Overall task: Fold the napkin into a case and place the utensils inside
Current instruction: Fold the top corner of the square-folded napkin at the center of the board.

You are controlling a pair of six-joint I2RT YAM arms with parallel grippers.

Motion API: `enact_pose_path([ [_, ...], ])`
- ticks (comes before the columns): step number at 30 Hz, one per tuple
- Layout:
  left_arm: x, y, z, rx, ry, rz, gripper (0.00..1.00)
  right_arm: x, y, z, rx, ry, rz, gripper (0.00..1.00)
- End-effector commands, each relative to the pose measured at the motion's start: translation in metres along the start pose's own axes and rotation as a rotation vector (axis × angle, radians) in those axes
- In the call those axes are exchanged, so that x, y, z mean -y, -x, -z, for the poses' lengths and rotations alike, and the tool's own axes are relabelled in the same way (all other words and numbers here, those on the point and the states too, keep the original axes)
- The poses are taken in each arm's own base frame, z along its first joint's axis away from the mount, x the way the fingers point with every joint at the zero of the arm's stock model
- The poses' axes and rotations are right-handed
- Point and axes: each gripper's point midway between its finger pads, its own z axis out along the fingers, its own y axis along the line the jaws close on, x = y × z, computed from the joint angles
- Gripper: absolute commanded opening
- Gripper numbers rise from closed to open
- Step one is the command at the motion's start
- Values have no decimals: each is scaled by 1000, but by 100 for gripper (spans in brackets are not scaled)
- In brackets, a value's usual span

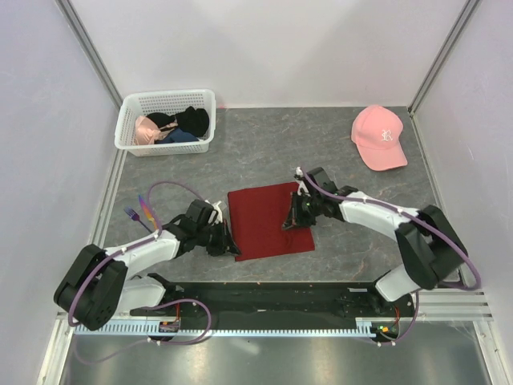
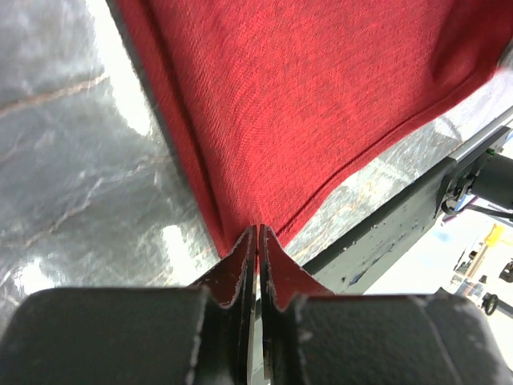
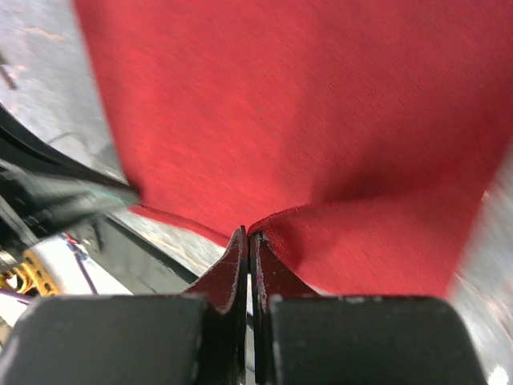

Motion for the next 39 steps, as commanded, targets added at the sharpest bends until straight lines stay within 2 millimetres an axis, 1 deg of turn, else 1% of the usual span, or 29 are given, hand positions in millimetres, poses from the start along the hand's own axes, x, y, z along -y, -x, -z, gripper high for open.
enact_pose_path([
  [1, 3, -4, 3, 8, -21, 28, 9, -48, 31, -21, 23, 128, 69, 0],
  [2, 2, -5, 3, 9, -18, 34, 8, -61, 43, -23, 43, 147, 85, 0],
  [3, 1, -5, 3, 10, -18, 38, 9, -59, 44, -35, 21, 137, 78, 0],
  [4, -2, -9, 2, 6, -15, 46, 8, -67, 47, -40, 20, 150, 90, 0],
  [5, -3, -10, 2, 7, -13, 51, 8, -81, 59, -42, 37, 173, 102, 0],
  [6, -3, -9, 2, 18, -16, 49, 8, -80, 61, -54, 19, 167, 94, 0],
  [7, -7, -12, 1, 17, -8, 53, 8, -86, 66, -60, 23, 180, 100, 0],
  [8, -8, -12, 1, 18, -6, 61, 8, -93, 73, -70, 18, 192, 92, 0],
  [10, -10, -14, 0, 17, -5, 67, 8, -101, 82, -81, 18, 216, 90, 0],
  [11, -10, -14, 0, 19, -7, 68, 8, -113, 92, -82, 31, 241, 95, 0],
  [12, -11, -14, -1, 19, -5, 71, 8, -110, 93, -92, 17, 235, 79, 0],
  [13, -12, -15, -1, 22, 0, 73, 8, -113, 96, -96, 20, 243, 79, 0],
  [14, -13, -15, -1, 24, 2, 74, 8, -122, 103, -96, 30, 260, 84, 0],
  [15, -13, -15, -1, 24, 2, 76, 8, -123, 102, -102, 16, 267, 71, 0],
  [17, -14, -17, -1, 23, 4, 78, 8, -133, 110, -105, 28, 295, 75, 0],
  [20, -16, -17, -1, 27, 5, 84, 8, -137, 114, -115, 19, 311, 68, 0],
  [22, -16, -17, -1, 30, 6, 83, 8, -143, 113, -119, 4, 337, 63, 0],
  [26, -15, -17, 0, 34, -2, 82, 8, -147, 117, -128, -2, 348, 62, 0],
  [29, -14, -16, 1, 40, -5, 77, 8, -151, 114, -133, -20, 364, 59, 0],
  [33, -13, -16, 1, 37, -8, 76, 8, -149, 112, -138, -25, 355, 56, 0],
  [36, -11, -14, 3, 46, -11, 75, 8, -148, 113, -141, -22, 351, 59, 5],
  [37, -12, -13, 6, 55, 4, 77, 8, -147, 115, -141, -20, 349, 59, 12],
  [39, -10, -9, 11, 80, 17, 86, 13, -150, 118, -141, -13, 351, 63, 18],
])
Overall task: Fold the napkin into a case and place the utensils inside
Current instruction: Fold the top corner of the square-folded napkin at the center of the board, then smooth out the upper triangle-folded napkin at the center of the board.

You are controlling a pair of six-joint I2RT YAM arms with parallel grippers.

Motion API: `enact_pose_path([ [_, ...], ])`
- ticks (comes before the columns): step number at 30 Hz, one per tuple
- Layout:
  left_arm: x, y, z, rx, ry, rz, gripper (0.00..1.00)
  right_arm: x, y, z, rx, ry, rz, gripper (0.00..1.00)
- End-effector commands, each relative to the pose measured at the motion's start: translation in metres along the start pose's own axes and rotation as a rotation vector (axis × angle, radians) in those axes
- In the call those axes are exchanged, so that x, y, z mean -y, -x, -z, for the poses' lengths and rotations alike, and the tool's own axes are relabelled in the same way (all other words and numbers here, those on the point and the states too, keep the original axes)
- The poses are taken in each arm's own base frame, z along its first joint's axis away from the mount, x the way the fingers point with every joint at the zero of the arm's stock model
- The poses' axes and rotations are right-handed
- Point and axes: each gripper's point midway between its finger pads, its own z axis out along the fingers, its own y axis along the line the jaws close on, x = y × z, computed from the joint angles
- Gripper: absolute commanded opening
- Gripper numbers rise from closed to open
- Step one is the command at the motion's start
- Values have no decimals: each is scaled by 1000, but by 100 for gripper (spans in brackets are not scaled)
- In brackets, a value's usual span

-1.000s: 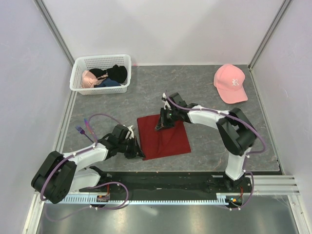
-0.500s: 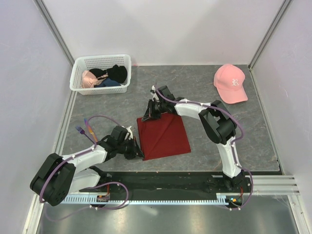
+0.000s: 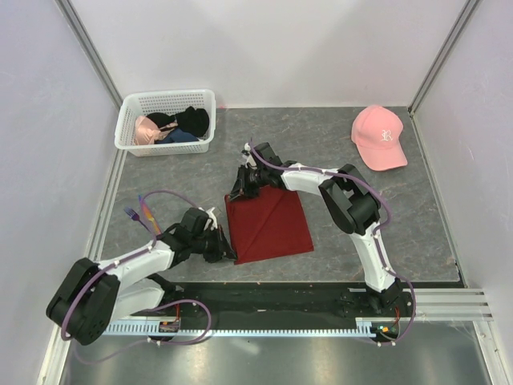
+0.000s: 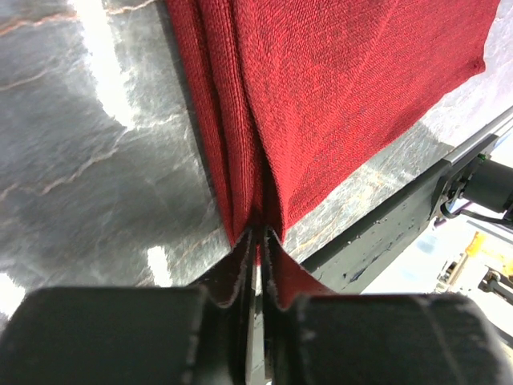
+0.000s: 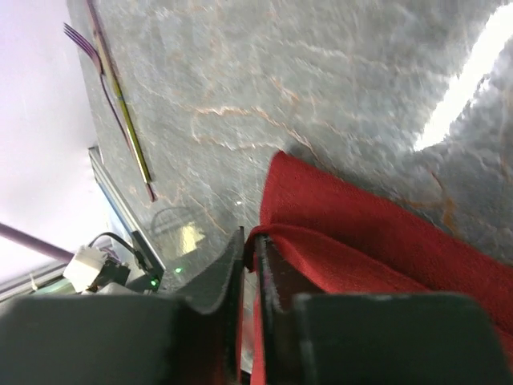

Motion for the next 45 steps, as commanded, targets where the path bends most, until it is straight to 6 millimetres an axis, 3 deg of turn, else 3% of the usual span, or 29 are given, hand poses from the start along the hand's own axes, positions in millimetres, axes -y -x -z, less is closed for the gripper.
enact_pose_path([
  [1, 1, 12, 16, 94, 51, 28, 14, -25, 23, -1, 43, 58, 47, 24],
  [4, 13, 29, 35, 221, 31, 56, 20, -30, 29, 2, 49, 62, 54, 31],
  [6, 27, 40, 56, 303, 1, 38, 26, -35, 35, 11, 67, 63, 69, 38],
  [9, 43, 49, 68, 330, -27, 16, 27, -35, 42, 35, 103, 19, 93, 46],
  [13, 52, 50, 56, 236, -17, -12, 22, -20, 44, 76, 163, -49, 106, 55],
  [15, 60, 51, 46, 198, -57, -34, 21, -7, 42, 87, 174, -73, 113, 56],
  [18, 57, 51, 31, 155, -54, -46, 18, 26, 44, 107, 190, -114, 74, 51],
  [22, 49, 48, 19, 114, -41, -50, 16, 59, 41, 120, 198, -156, 36, 36],
  [25, 42, 44, 12, 99, -31, -51, 16, 71, 45, 129, 217, -172, 24, 31],
  [30, 32, 35, 3, 65, -29, -38, 16, 88, 42, 126, 205, -195, -12, 24],
  [37, 15, 27, -3, 46, 15, -33, 16, 133, 41, 146, 261, -393, -60, 18],
  [41, 10, 25, -5, 42, 30, -38, 17, 146, 31, 159, 257, -445, -70, 15],
  [45, 16, 27, 1, 52, 12, -56, 18, 127, 36, 174, 293, -418, -34, 15],
])
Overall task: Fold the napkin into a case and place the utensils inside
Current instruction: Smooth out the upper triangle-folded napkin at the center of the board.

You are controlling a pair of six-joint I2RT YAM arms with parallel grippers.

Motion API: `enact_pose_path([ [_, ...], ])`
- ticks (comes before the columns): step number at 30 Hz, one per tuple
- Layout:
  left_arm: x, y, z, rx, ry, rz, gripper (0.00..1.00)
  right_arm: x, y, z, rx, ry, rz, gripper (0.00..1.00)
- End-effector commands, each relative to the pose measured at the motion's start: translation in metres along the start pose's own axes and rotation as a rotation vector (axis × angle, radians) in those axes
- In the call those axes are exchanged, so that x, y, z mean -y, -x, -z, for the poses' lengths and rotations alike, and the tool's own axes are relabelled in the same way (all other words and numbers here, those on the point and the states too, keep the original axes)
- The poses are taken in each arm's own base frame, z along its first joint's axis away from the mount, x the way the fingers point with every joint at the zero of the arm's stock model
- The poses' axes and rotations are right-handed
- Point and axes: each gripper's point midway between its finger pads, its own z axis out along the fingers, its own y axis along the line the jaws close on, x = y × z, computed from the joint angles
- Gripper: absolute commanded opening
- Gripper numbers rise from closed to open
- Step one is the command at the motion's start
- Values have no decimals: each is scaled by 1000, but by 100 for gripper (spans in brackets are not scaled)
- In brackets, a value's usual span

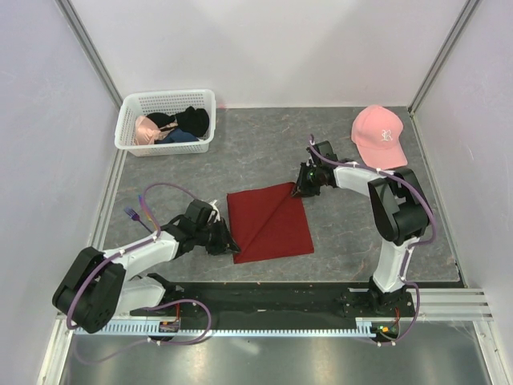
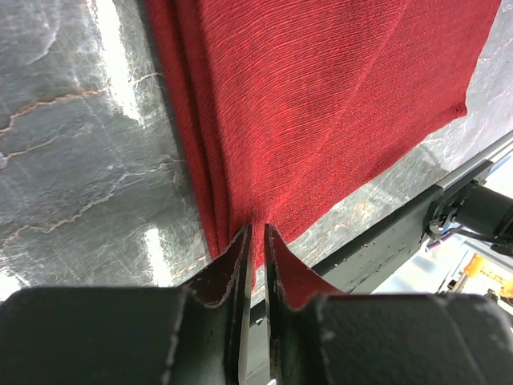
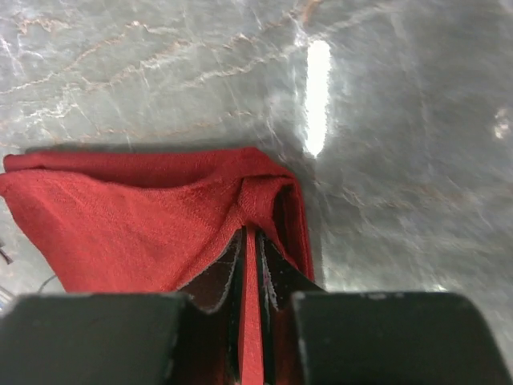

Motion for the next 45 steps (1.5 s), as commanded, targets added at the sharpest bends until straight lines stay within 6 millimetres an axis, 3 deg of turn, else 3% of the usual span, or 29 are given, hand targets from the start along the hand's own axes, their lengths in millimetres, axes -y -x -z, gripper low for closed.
enact_pose_path([
  [1, 9, 5, 5, 29, -39, -70, 19, -16, 21, 33, 100, 15, 61, 16],
  [6, 24, 7, 12, 29, -90, -68, 20, -24, 29, 29, 106, 33, 15, 35],
  [13, 24, 7, 12, 29, -90, -68, 20, -29, 40, 17, 124, 42, -60, 50],
  [19, 22, 6, 11, 29, -86, -66, 20, -29, 46, 11, 131, 32, -86, 53],
  [25, 22, 7, 10, 31, -86, -63, 19, -26, 45, 1, 122, 21, -108, 46],
  [33, 19, 6, 7, 29, -80, -62, 19, -25, 49, -4, 130, 6, -109, 49],
  [36, 16, 6, 6, 32, -72, -54, 19, -22, 47, -7, 120, -7, -104, 42],
  [37, 15, 7, 6, 39, -67, -48, 19, -21, 45, -6, 121, -8, -101, 33],
  [40, 12, 5, 5, 41, -61, -39, 19, -18, 44, 0, 133, -22, -78, 22],
  [45, 6, 1, 3, 34, -48, -31, 19, -16, 40, 6, 125, -32, -47, 15],
])
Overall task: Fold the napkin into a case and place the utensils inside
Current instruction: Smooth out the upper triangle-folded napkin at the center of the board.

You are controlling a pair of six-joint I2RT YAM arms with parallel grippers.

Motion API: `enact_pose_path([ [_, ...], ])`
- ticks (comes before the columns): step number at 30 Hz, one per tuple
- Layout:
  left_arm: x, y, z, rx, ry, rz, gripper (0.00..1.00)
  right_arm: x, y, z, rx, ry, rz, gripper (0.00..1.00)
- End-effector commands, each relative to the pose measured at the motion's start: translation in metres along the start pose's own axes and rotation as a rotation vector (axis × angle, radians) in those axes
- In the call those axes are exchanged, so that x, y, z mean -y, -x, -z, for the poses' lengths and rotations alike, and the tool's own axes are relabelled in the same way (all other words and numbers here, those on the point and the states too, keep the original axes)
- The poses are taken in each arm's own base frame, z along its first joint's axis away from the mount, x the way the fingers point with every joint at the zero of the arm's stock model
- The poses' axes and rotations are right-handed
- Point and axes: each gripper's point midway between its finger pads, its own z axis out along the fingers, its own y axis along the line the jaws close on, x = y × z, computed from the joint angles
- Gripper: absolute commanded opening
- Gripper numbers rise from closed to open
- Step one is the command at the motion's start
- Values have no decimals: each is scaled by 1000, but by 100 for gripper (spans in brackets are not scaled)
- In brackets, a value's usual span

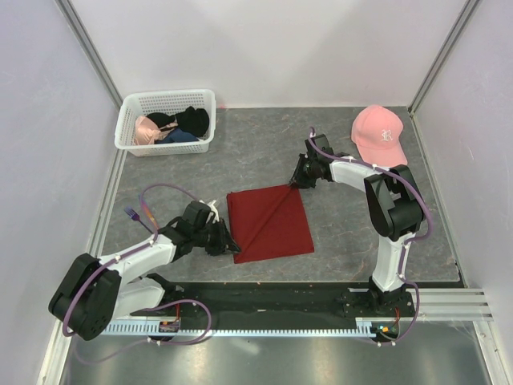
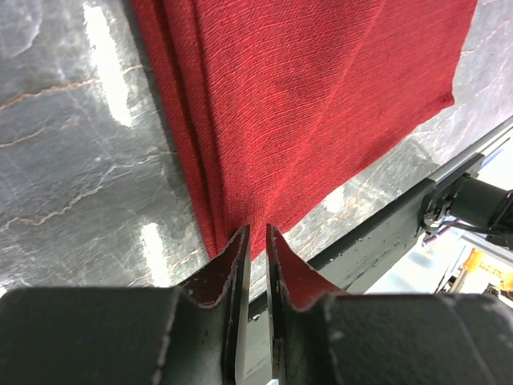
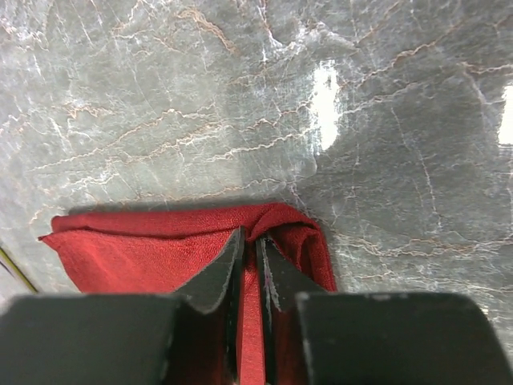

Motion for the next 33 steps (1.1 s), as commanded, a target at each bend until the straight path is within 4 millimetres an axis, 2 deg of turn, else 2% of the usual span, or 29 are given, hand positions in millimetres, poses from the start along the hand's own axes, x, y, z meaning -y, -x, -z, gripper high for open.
enact_pose_path([
  [1, 1, 2, -2, 17, -13, -14, 19, -2, 7, 13, 40, -5, 51, 19],
  [3, -2, 0, -2, 13, -7, -9, 19, 2, 5, 11, 37, -15, 58, 24],
  [6, -4, -2, -2, 10, -6, -7, 19, 6, 1, 7, 22, -14, 71, 43],
  [11, -1, -6, 0, 2, -23, -8, 17, 3, -1, 4, 9, 14, 100, 43],
  [18, 14, -6, 7, -7, -79, -6, 19, -9, -3, 22, 11, 64, 107, 43],
  [24, 21, 1, 6, 0, -93, -7, 20, -4, -9, 20, -4, 61, 113, 36],
  [25, 16, -2, 3, -13, -75, 4, 20, -2, -9, 18, -4, 60, 115, 34],
  [29, -5, -14, -7, -36, -33, 25, 18, 13, -17, 2, -28, 33, 123, 17],
  [31, -16, -22, -10, -52, -15, 35, 16, 15, -18, -2, -24, 38, 135, 13],
  [33, -23, -28, -10, -55, -2, 40, 16, 20, -22, -5, -31, 30, 142, 2],
])
